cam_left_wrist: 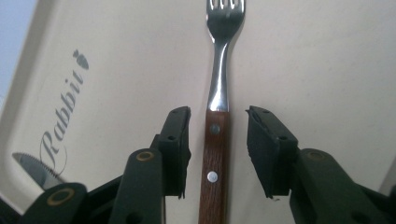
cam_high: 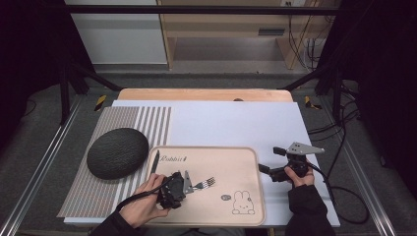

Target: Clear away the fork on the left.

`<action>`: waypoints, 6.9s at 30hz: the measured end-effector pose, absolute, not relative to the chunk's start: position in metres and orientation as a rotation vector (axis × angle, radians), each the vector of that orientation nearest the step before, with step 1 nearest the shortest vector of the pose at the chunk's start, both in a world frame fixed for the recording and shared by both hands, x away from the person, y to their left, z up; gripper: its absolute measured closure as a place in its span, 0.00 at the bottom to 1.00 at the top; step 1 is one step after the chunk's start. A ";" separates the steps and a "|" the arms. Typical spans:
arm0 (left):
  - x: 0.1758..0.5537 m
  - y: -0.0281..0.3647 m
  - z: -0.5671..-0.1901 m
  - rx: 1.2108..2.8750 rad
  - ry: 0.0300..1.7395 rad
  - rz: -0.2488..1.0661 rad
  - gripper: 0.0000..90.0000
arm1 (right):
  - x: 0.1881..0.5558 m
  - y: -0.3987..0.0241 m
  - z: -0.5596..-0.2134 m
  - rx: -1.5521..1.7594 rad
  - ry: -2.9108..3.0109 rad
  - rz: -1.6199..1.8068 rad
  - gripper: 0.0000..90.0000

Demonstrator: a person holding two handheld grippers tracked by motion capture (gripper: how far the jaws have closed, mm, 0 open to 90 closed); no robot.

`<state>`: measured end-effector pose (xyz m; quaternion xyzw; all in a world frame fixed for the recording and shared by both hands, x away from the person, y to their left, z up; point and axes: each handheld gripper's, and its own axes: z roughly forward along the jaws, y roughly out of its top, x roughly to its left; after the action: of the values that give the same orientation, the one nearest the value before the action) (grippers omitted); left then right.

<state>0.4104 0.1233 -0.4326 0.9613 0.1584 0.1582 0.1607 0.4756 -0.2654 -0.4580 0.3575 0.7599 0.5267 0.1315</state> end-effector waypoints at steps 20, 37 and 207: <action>0.415 0.119 -0.440 2.507 0.602 0.246 0.86 | 0.475 -0.266 -0.457 1.038 2.203 1.529 0.00; 0.422 0.115 -0.454 2.506 0.597 0.250 1.00 | 0.475 -0.266 -0.457 1.037 2.201 1.530 0.00; 0.441 0.284 -0.399 2.209 0.734 0.445 0.06 | 0.475 -0.266 -0.456 1.037 2.198 1.537 0.00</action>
<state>0.4405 0.2836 -0.3988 0.8636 0.2869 0.1740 0.3763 0.4746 -0.2660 -0.4557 0.3576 0.7576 0.5297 0.1328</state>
